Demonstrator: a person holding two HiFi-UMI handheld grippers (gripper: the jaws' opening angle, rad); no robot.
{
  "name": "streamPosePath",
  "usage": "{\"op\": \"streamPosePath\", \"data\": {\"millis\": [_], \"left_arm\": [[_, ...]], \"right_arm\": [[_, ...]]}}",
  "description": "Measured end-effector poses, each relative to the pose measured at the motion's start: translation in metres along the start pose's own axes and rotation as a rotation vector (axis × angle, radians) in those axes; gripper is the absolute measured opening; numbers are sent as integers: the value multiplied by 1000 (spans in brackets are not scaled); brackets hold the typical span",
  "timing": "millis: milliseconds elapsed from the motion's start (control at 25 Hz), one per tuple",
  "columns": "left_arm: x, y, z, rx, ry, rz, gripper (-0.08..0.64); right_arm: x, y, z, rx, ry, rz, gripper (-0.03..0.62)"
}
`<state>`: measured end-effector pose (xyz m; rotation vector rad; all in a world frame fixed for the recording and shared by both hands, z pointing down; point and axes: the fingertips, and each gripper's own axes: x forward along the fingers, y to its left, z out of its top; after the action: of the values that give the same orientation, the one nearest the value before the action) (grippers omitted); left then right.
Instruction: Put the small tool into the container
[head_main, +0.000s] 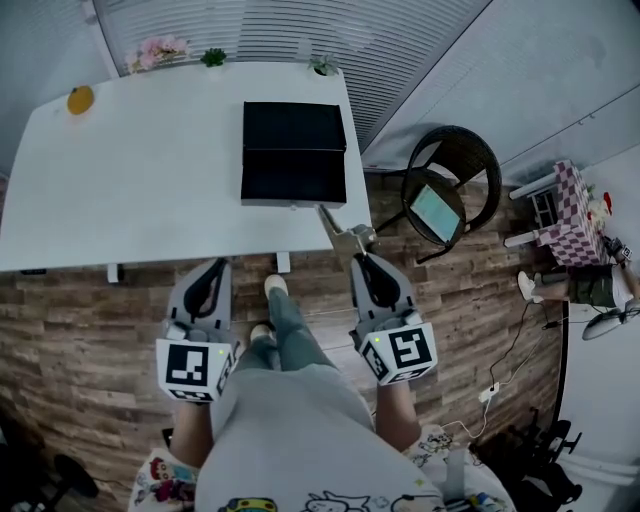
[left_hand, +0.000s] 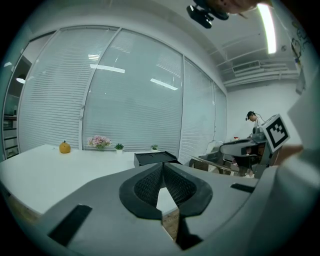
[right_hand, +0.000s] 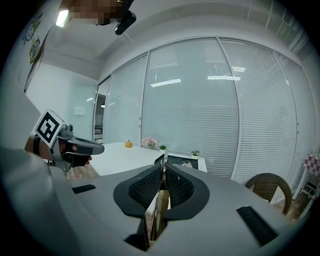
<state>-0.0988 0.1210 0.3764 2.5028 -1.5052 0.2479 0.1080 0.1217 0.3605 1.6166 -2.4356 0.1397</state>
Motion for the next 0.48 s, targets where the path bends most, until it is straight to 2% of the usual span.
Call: {"op": "streamPosePath", "data": {"millis": [200, 480], "left_arm": [[72, 30, 14, -3, 1, 7, 11], [142, 53, 44, 0, -12, 37, 11]], "right_arm": [[67, -37, 6, 3, -6, 2, 25], [140, -81, 22, 11, -7, 34, 25]]}}
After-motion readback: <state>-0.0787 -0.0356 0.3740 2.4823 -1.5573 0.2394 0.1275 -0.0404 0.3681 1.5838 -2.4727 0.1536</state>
